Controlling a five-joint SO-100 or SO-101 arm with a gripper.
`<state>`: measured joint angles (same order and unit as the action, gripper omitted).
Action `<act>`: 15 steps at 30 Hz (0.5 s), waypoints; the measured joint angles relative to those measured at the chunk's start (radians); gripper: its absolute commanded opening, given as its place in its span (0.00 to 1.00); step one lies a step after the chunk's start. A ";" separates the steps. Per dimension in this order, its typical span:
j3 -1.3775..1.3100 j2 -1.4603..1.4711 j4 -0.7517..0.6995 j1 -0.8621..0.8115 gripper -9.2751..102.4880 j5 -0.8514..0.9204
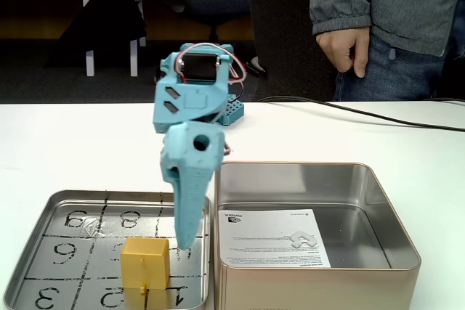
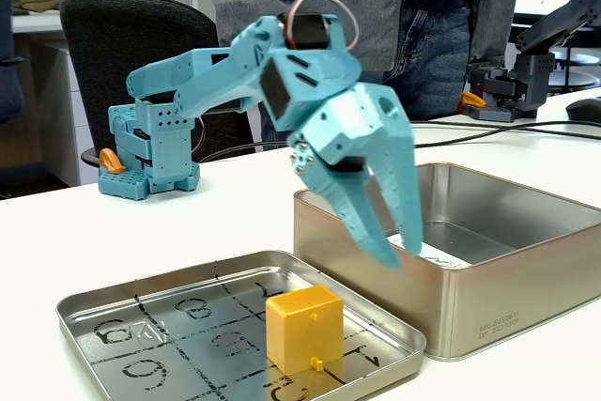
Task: Grasp a lego block and put it in the bin.
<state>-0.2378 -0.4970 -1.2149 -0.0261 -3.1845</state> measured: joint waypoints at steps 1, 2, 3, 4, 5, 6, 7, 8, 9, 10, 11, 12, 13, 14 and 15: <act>0.000 -0.008 -0.005 0.000 0.08 0.000; 0.000 -0.025 -0.018 0.002 0.08 0.000; 0.000 -0.034 -0.023 0.002 0.08 0.000; -0.002 -0.048 -0.038 0.003 0.08 0.000; 0.000 -0.067 -0.051 0.002 0.08 0.000; 0.000 -0.087 -0.061 0.000 0.08 0.000; 0.000 -0.107 -0.077 -0.003 0.08 0.000; 0.000 -0.132 -0.094 -0.003 0.08 0.000; 0.000 -0.153 -0.112 -0.003 0.08 0.000; 0.000 -0.173 -0.135 -0.003 0.09 0.000; 0.000 -0.189 -0.153 -0.003 0.12 0.000; -0.002 -0.201 -0.178 -0.003 0.14 0.000; -0.002 -0.213 -0.209 -0.003 0.17 0.000; -0.002 -0.219 -0.236 -0.003 0.20 0.000; -0.002 -0.224 -0.259 -0.008 0.24 0.000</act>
<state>-0.2393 -0.7210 -1.4742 -0.0337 -3.1845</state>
